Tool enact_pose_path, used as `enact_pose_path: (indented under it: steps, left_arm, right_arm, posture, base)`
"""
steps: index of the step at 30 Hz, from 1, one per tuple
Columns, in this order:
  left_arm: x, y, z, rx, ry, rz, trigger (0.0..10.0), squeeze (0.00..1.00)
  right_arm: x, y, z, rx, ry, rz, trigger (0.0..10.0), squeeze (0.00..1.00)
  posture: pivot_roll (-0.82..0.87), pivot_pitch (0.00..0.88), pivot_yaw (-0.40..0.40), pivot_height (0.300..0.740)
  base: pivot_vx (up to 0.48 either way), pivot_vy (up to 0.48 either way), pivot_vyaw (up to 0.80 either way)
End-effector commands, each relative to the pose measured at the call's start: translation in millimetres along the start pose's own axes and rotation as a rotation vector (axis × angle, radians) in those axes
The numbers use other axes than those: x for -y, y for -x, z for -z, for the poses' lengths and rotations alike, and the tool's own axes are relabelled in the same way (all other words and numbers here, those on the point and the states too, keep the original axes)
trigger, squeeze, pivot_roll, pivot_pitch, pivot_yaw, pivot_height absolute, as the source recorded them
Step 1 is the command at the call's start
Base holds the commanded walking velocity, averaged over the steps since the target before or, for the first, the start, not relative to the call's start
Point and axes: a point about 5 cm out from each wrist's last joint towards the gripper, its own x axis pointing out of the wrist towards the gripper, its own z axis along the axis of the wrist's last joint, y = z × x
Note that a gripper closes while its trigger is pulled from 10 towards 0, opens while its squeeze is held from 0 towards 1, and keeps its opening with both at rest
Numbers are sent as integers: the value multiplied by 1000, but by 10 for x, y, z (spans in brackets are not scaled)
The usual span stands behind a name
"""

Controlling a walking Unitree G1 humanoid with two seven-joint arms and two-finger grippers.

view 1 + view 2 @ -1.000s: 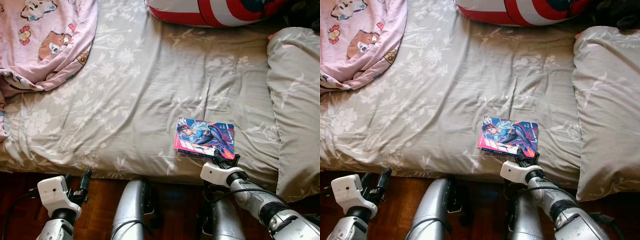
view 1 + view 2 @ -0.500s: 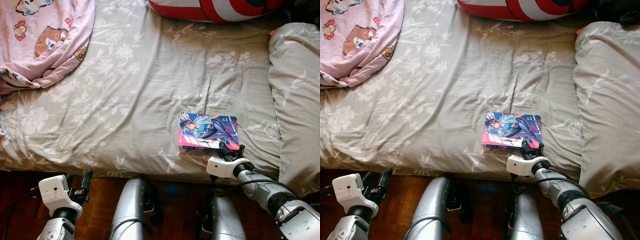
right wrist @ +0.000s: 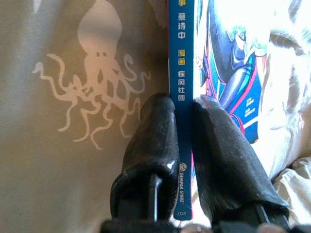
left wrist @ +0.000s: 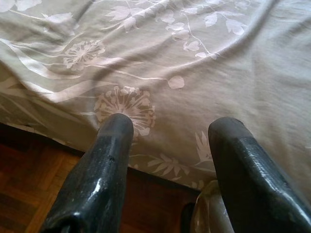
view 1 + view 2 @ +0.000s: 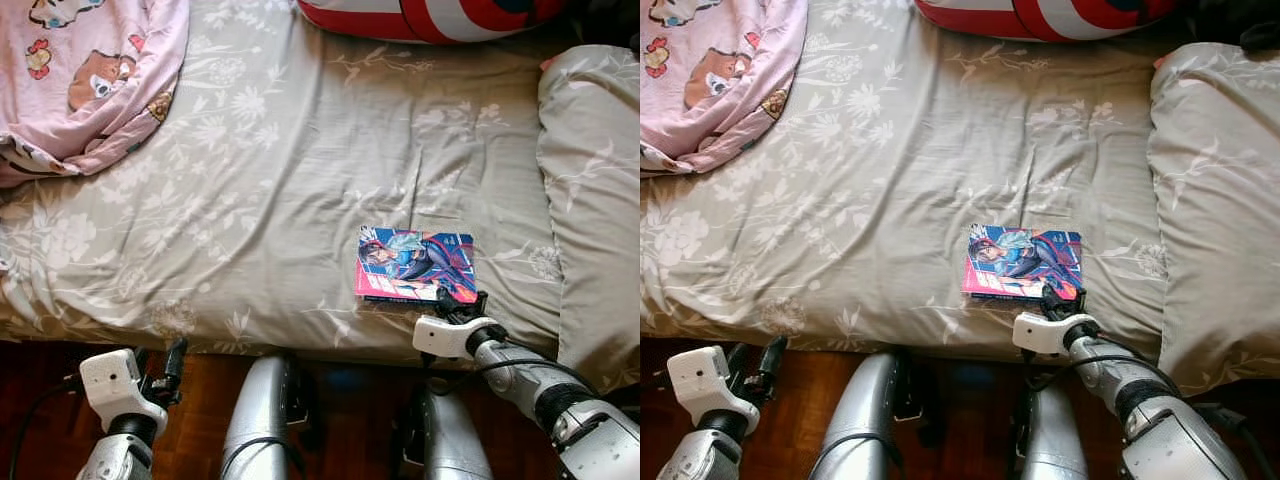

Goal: Clean up the room

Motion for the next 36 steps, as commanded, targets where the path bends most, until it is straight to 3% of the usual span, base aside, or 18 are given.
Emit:
enact_pose_path:
  steps: [1, 2, 3, 5, 7, 8, 9, 10, 20, 24, 25, 26, 27, 28, 30, 31, 36]
  left_arm:
    - [-55, 80, 120, -64, -1, -23, 10000, 0]
    - [-55, 80, 120, -64, -1, -23, 10000, 0]
    - [-58, 77, 121, -64, -2, -24, 10000, 0]
    - [-59, 70, 127, -68, -3, -24, 10000, 0]
    - [-54, 61, 135, -73, -8, -16, 10000, 0]
    - [-53, 57, 137, -73, -7, -16, 10000, 0]
    - [-49, 51, 137, -72, -5, -16, 10000, 0]
    - [-43, 43, 138, -71, -3, -15, 10000, 0]
    - [-16, -29, 119, -56, 2, -11, 10000, 0]
    - [-2, -85, 109, -46, 5, -8, 10000, 0]
    - [15, -122, 104, -41, 6, -5, 10000, 0]
    - [21, -133, 100, -38, 8, -4, 10000, 0]
    - [25, -139, 97, -35, 10, -4, 10000, 0]
    - [37, -168, 88, -29, 13, -1, 10000, 0]
    - [46, -201, 85, -26, 15, 1, 10000, 0]
    - [51, -220, 86, -25, 17, 2, 10000, 0]
    - [74, -285, 96, -20, 27, 7, 10000, 0]
  right_arm:
    - [-206, 68, 17, -10, -1, -80, 10000, 282]
    - [-206, 68, 17, -10, -1, -80, 10000, 282]
    - [-208, 68, 17, -11, -3, -81, 10000, 361]
    - [-211, 68, 15, -12, -11, -83, 10000, 361]
    - [-216, 69, 8, -4, -11, -88, 10000, 573]
    - [-217, 70, 8, -5, -10, -88, 10000, 820]
    - [-218, 70, 10, -7, -14, -88, 10000, 831]
    - [-217, 70, 11, -9, -17, -89, 10000, 1000]
    - [-235, 66, -3, -20, -58, -109, 10000, 1000]
    - [-225, 60, 3, -42, -117, -106, 10000, 1000]
    - [-221, 55, -5, -41, -111, -106, 10000, 988]
    - [-223, 57, -3, -43, -116, -107, 10000, 494]
    - [-225, 58, 0, -44, -120, -107, 10000, 494]
    - [-215, 56, 8, -52, -134, -99, 10000, 259]
    - [-195, 51, 16, -62, -162, -87, 10000, 208]
    - [-187, 49, 20, -69, -185, -84, 10000, 0]
    - [-218, 60, 4, -56, -223, -97, 10000, 0]
  posture:
    - [209, 464, 63, 647]
    - [209, 464, 63, 647]
    - [207, 454, 62, 647]
    - [206, 451, 62, 647]
    - [206, 447, 60, 647]
    - [206, 445, 61, 647]
    - [205, 442, 59, 647]
    - [206, 440, 59, 647]
    - [202, 417, 54, 647]
    - [195, 403, 52, 647]
    - [194, 394, 51, 647]
    - [194, 392, 51, 647]
    - [194, 392, 51, 647]
    - [192, 383, 49, 647]
    - [189, 374, 47, 647]
    - [184, 364, 43, 647]
    - [177, 340, 36, 647]
  base:
    - [0, 0, 0]
    - [0, 0, 0]
    - [0, 0, 0]
    - [0, 0, 0]
    - [0, 0, 0]
    - [0, 0, 0]
    - [0, 0, 0]
    - [0, 0, 0]
    - [0, 0, 0]
    - [0, 0, 0]
    - [0, 0, 0]
    - [0, 0, 0]
    - [0, 0, 0]
    - [0, 0, 0]
    - [0, 0, 0]
    - [0, 0, 0]
    - [0, 0, 0]
